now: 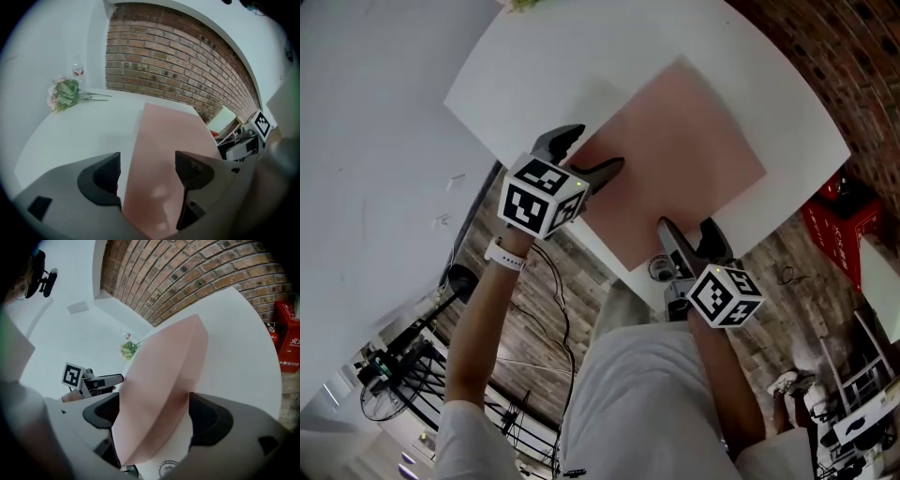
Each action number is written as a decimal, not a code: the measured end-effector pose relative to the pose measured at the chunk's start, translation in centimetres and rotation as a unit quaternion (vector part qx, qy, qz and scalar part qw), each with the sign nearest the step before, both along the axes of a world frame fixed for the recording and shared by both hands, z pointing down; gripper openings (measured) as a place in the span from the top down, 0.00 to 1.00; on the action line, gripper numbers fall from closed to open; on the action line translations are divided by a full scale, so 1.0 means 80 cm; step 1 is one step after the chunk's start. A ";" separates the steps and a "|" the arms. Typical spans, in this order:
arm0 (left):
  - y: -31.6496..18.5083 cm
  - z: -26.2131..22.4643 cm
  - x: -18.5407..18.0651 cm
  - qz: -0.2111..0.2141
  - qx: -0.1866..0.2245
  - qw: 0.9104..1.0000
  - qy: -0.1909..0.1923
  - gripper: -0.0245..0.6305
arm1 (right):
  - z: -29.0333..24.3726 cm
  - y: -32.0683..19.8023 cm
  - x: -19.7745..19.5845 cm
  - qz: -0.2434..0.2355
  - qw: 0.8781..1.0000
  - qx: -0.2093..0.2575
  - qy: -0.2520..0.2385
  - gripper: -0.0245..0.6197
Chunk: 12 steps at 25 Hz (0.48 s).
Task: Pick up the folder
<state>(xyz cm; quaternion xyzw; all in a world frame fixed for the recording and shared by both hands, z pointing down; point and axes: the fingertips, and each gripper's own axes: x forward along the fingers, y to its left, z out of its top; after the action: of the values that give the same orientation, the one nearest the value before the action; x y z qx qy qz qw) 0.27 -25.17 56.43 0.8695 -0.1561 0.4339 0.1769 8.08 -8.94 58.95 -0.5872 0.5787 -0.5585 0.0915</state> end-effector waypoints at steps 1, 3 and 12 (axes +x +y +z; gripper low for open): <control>-0.001 0.004 0.002 0.009 -0.006 1.000 -0.004 0.43 | 0.001 -0.001 -0.001 0.001 1.000 -0.001 -0.002 0.26; -0.006 0.009 0.004 0.021 -0.012 1.000 -0.010 0.43 | 0.003 -0.002 -0.003 0.003 1.000 -0.001 -0.003 0.26; -0.007 0.021 0.011 0.077 -0.062 0.995 -0.022 0.41 | 0.015 -0.006 -0.009 0.029 0.999 -0.020 -0.027 0.23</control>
<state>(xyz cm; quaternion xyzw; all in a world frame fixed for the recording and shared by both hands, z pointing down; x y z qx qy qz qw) 1.15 -25.73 58.13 0.8565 -0.0652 0.4744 0.1925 7.35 -9.44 60.15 -0.5904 0.5475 -0.5825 0.1113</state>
